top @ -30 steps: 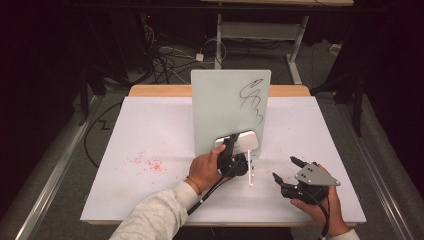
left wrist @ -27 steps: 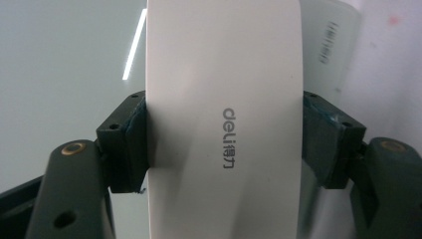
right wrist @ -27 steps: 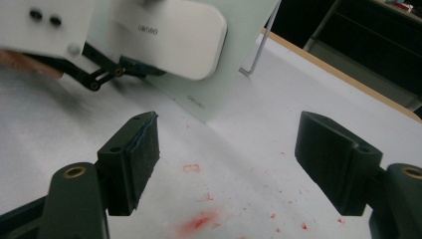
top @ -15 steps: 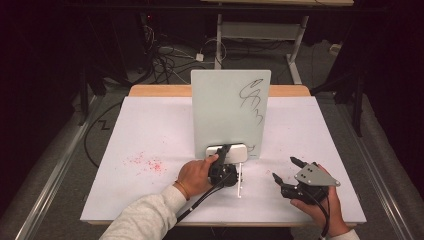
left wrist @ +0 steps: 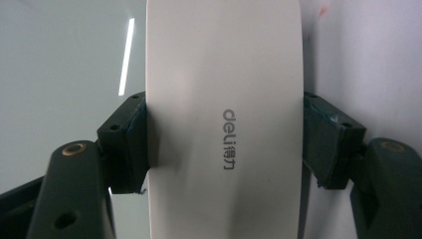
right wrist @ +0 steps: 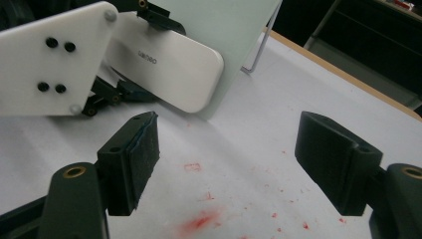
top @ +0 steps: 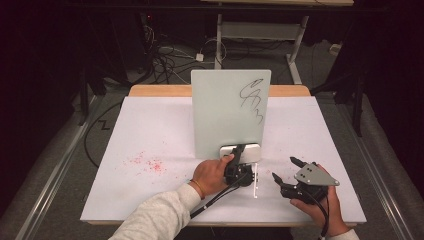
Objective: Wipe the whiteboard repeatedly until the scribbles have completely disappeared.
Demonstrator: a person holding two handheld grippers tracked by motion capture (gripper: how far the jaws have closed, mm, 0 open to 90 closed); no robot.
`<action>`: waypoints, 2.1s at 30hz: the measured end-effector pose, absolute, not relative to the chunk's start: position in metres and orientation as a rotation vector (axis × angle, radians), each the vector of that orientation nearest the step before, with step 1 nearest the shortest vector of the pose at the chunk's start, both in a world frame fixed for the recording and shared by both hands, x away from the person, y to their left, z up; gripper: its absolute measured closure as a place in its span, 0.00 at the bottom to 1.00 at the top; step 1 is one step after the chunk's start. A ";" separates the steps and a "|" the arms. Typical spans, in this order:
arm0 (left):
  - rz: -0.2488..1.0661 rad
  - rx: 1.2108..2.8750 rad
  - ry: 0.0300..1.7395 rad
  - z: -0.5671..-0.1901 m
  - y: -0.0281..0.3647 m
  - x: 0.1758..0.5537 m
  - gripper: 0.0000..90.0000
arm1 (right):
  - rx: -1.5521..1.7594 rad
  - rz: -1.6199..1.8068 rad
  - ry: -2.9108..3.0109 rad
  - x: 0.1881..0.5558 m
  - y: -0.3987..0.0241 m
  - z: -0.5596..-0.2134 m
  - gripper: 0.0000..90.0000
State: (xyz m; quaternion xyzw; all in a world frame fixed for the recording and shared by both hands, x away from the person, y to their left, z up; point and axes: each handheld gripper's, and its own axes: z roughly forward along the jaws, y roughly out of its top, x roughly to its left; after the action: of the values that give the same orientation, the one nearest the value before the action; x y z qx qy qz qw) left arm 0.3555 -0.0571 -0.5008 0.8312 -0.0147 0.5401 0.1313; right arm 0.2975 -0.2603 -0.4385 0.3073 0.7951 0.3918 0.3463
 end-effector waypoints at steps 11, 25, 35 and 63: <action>1.542 2.513 -0.113 -0.494 -0.069 0.357 0.32 | 0.805 1.019 2.056 0.297 -0.262 -0.437 0.29; 1.633 2.523 -0.084 -0.494 -0.026 0.355 0.32 | 0.817 1.020 2.042 0.296 -0.263 -0.436 0.28; 1.561 2.460 0.000 -0.487 -0.046 0.358 0.32 | 0.811 1.028 2.039 0.296 -0.264 -0.436 0.28; 1.430 2.157 0.412 -0.399 -0.015 0.392 0.32 | 0.813 1.027 2.043 0.296 -0.263 -0.437 0.28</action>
State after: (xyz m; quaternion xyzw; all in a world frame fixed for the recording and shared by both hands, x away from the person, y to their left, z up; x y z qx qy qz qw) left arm 0.3919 -0.0151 -0.3986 0.7953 0.1520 0.5272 0.2578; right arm 0.2962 -0.2629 -0.4367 0.3137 0.7887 0.3964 0.3499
